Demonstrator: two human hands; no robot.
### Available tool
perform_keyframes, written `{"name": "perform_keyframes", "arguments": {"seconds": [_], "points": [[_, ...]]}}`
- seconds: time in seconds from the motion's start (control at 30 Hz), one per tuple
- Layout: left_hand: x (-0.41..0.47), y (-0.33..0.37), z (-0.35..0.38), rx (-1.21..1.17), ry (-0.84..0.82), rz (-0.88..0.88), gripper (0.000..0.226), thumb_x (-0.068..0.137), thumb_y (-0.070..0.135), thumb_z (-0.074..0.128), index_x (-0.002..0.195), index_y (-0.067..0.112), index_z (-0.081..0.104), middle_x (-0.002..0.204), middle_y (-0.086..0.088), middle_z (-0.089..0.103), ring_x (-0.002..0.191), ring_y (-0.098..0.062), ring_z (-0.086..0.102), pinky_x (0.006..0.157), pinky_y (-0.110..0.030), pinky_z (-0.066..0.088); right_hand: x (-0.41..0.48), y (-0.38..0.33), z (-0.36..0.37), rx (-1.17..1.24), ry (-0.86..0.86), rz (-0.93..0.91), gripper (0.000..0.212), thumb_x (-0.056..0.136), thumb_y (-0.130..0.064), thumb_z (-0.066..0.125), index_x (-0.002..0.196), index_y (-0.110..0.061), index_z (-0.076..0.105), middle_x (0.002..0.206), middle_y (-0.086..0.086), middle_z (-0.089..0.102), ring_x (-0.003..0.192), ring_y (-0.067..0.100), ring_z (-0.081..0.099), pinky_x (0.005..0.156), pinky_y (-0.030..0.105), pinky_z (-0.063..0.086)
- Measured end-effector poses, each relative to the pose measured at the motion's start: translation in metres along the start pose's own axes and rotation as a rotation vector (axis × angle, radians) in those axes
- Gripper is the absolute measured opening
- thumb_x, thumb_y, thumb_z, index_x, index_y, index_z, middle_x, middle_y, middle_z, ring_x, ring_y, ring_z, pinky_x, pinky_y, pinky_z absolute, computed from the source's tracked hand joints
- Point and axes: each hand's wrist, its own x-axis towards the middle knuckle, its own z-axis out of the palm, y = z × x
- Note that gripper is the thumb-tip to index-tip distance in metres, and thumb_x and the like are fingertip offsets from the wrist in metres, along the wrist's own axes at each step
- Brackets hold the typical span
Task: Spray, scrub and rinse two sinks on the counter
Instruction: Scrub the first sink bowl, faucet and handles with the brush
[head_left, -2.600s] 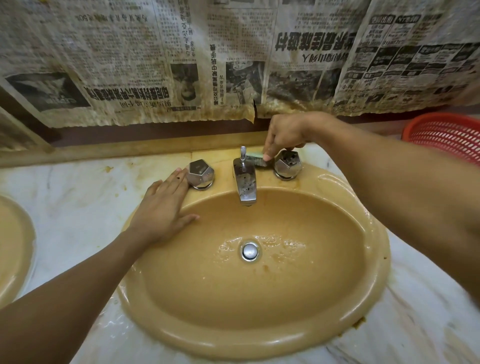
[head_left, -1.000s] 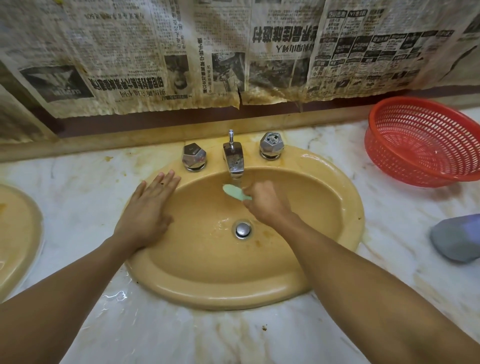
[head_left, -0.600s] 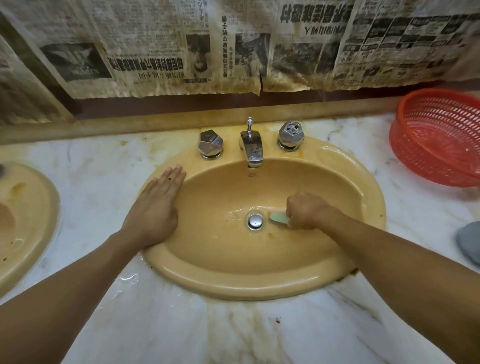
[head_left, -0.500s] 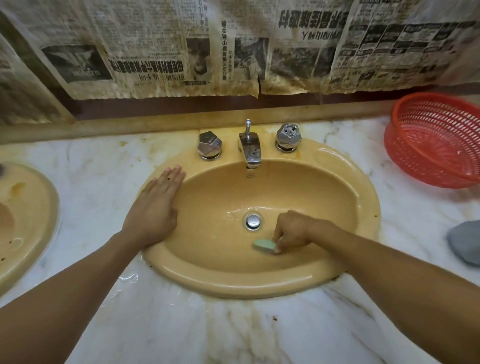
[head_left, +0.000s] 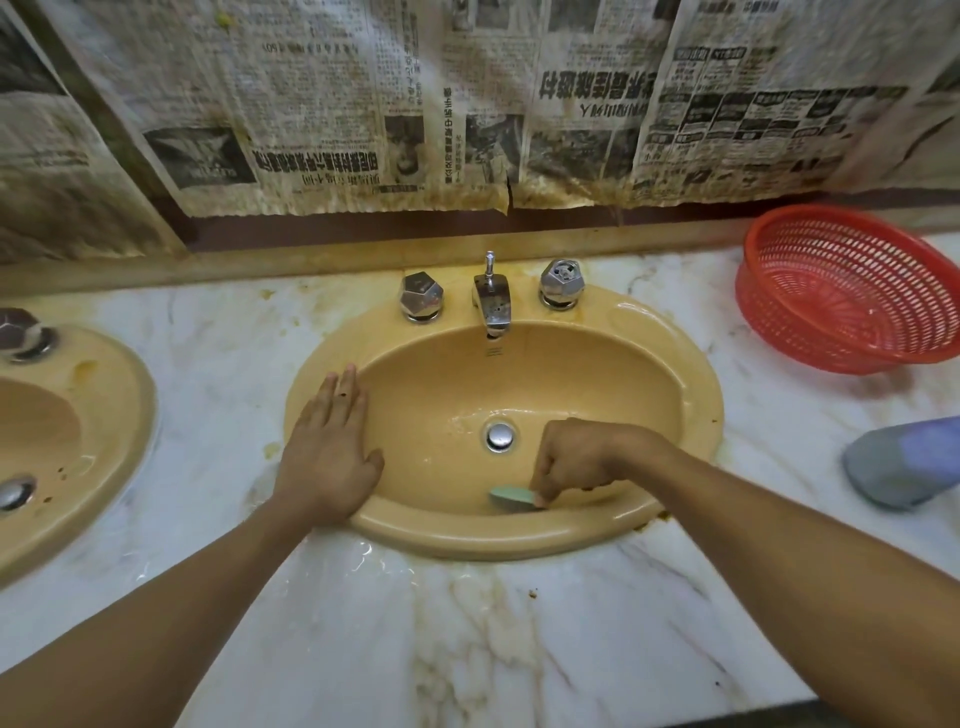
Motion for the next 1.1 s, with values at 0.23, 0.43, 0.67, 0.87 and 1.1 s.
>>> {"name": "perform_keyframes", "arguments": {"seconds": [0.23, 0.43, 0.67, 0.87, 1.1], "points": [[-0.004, -0.003, -0.002, -0.042, 0.030, -0.039, 0.086, 0.094, 0.041, 0.041, 0.164, 0.009, 0.002, 0.172, -0.005, -0.007, 0.159, -0.022, -0.001, 0.129, -0.040, 0.009, -0.039, -0.002, 0.018, 0.003, 0.223, -0.110, 0.017, 0.082, -0.033, 0.078, 0.097, -0.027, 0.083, 0.087, -0.016, 0.076, 0.085, 0.004, 0.064, 0.077, 0.029, 0.055], [-0.005, 0.004, -0.005, -0.047, 0.032, -0.070, 0.090, 0.089, 0.045, 0.038, 0.163, 0.006, 0.008, 0.172, -0.010, 0.004, 0.159, -0.026, 0.006, 0.128, -0.045, 0.016, -0.086, 0.107, -0.001, -0.169, 0.475, 0.173, 0.022, 0.080, -0.042, 0.072, 0.085, -0.022, 0.079, 0.074, 0.001, 0.067, 0.071, 0.016, 0.059, 0.065, 0.033, 0.051], [-0.007, 0.008, -0.004, -0.107, 0.074, -0.115, 0.088, 0.086, 0.038, 0.045, 0.162, 0.003, 0.015, 0.169, -0.015, 0.017, 0.156, -0.030, 0.016, 0.127, -0.046, 0.018, -0.083, 0.171, 0.002, 0.014, 0.906, 0.377, 0.029, 0.094, -0.031, 0.068, 0.119, -0.020, 0.076, 0.108, 0.016, 0.072, 0.106, 0.041, 0.061, 0.088, 0.042, 0.054], [-0.002, 0.010, -0.004, -0.103, 0.096, -0.135, 0.087, 0.087, 0.032, 0.056, 0.161, 0.005, 0.019, 0.169, -0.013, 0.021, 0.155, -0.030, 0.019, 0.126, -0.047, 0.020, -0.072, 0.186, -0.006, 0.036, 0.862, 0.347, 0.037, 0.091, -0.035, 0.072, 0.125, -0.022, 0.073, 0.118, 0.014, 0.070, 0.111, 0.036, 0.061, 0.093, 0.039, 0.052], [0.006, 0.004, -0.011, -0.072, 0.138, -0.093, 0.081, 0.075, 0.036, 0.046, 0.150, 0.006, 0.037, 0.153, -0.016, 0.041, 0.137, -0.039, 0.038, 0.110, -0.057, 0.038, -0.090, 0.180, -0.003, -0.132, 0.681, 0.201, 0.036, 0.093, -0.037, 0.069, 0.127, -0.024, 0.072, 0.111, 0.002, 0.074, 0.104, 0.027, 0.062, 0.089, 0.038, 0.051]]}}
